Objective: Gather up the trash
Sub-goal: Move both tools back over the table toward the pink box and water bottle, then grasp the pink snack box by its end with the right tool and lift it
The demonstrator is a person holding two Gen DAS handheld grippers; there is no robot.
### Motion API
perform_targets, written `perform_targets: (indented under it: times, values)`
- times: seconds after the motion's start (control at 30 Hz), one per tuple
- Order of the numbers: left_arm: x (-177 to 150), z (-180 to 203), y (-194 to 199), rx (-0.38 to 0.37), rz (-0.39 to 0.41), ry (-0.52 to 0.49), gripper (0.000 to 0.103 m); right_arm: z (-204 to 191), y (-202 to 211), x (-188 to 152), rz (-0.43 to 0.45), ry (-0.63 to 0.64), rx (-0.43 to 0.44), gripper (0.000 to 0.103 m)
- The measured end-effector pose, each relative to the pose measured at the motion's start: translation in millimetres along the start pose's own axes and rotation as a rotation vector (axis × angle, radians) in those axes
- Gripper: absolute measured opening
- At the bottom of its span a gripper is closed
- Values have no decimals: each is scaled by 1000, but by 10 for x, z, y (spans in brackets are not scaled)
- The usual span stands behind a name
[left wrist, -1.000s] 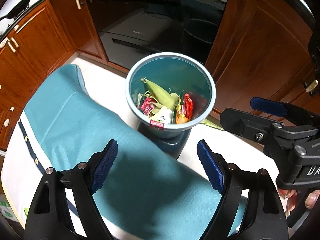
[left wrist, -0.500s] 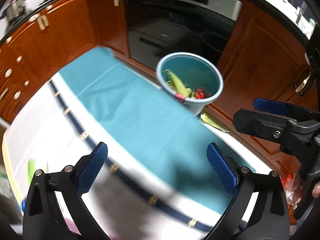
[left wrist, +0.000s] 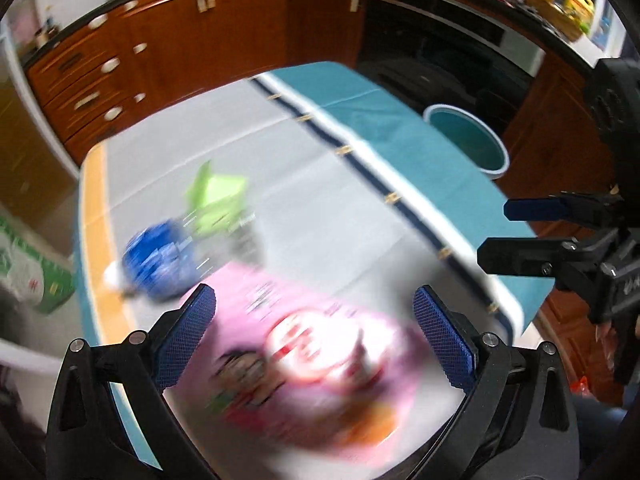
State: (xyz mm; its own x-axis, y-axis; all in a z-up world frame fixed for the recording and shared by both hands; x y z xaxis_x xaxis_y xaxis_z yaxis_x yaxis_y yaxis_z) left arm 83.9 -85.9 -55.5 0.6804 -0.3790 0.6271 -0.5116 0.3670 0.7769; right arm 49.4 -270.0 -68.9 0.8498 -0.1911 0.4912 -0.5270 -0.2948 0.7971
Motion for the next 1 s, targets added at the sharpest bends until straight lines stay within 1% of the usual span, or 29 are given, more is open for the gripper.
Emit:
perform_targets:
  times: [0.13,0.3,0.43,0.53,0.63,0.83,0.9,0.97,1.0]
  values:
    - [-285,-319,115,38,-11,55,99,-309,-299,-78,-77,42,30,96]
    - [-680,-601,208,45,-40,122,99,-623,-761,-175,-192,78,72,96]
    - [-939,-705,212,54,-72,123,99,-715,-1027,-239,-261,98,82,96]
    - [-1078,-731,131,60,-108,123,99,-748,-1152,-292,-301,97,95,96]
    - [-1128,-731,84,52,-122,139,99,-768,-1218,-321,-327,67,130,96]
    - [-1013,-747,219,-24,-73,198,99,-781,-1210,-366,-336,58,145,96]
    - [-1007,-684,169,-18,-84,178,99,-764,-1163,-433,-348,66,154,96]
    - [-1037,-627,89,12,-105,146,99,-810,-1131,-478,-357,73,167,96]
    - [-1067,-617,76,22,-101,139,100,-843,-1105,-514,-365,76,175,96]
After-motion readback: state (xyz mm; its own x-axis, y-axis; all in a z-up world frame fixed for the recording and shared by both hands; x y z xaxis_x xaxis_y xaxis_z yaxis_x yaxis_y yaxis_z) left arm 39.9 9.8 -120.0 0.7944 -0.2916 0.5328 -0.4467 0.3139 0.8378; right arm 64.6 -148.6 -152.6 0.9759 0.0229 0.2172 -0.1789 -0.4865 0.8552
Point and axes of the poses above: each gripper's, at about its wrist camera, not at the fingertips, and y roughly against the way its jaws point, z to its right, x to its top, the point moved 6 cm from there along -y, roughly the way its jaws point, and after that the axes turned 7 degrees about z, right-handed, at the moved point
